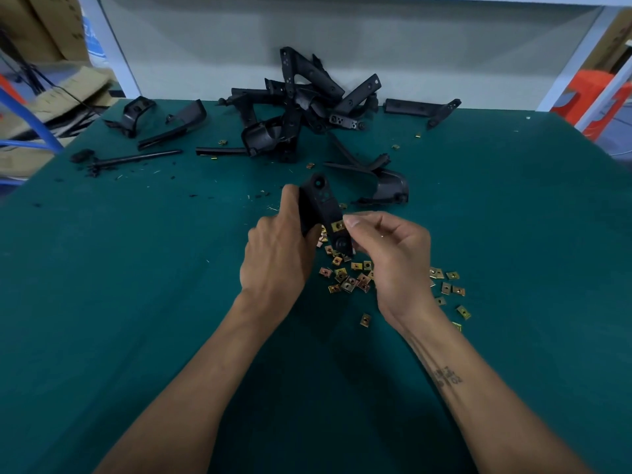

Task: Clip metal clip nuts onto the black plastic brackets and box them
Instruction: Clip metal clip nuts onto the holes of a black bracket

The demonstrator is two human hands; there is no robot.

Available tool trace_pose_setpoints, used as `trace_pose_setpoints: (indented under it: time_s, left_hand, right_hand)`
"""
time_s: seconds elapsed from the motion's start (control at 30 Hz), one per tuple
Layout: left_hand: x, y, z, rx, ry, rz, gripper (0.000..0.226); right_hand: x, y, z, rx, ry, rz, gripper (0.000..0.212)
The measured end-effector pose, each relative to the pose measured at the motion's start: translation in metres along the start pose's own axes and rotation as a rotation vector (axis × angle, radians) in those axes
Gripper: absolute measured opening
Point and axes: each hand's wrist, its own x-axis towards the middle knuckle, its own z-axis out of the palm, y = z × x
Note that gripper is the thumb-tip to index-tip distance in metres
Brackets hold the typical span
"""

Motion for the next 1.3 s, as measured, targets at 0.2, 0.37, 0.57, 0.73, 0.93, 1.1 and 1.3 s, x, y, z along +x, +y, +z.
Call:
trace_pose_setpoints:
  time_s: [0.2, 0.37, 0.57, 0.73, 0.93, 1.1, 1.3]
  left_hand:
    - [0.000, -0.004, -0.001, -0.031, 0.023, 0.020, 0.030]
    - [0.003, -0.004, 0.003, -0.036, 0.016, 0.008, 0.034]
    - [0.005, -0.011, 0.008, -0.029, 0.033, -0.007, 0.038]
    - [0.006, -0.013, 0.010, -0.022, 0.001, 0.023, 0.037]
    - [0.005, -0.016, 0.009, -0.032, 0.001, 0.060, 0.043]
    - [0.001, -0.012, 0.008, 0.009, -0.019, 0.155, 0.065]
    - [-0.006, -0.011, 0.013, 0.044, -0.070, 0.267, 0.040]
  right_hand:
    - [0.002, -0.006, -0.004, 0.194, -0.086, 0.218, 0.022]
    - [0.014, -0.014, -0.027, 0.072, -0.210, 0.186, 0.032]
    - [0.031, 0.009, -0.044, -0.667, -0.054, -0.057, 0.013]
    - [0.030, 0.023, -0.035, -1.071, -0.301, -0.101, 0.015]
    - [0.025, 0.017, -0.025, -1.236, -0.326, -0.152, 0.018]
    - [0.026, 0.015, -0.026, -1.206, -0.345, -0.181, 0.011]
    - [0.031, 0.021, -0.035, -1.103, -0.295, -0.216, 0.018]
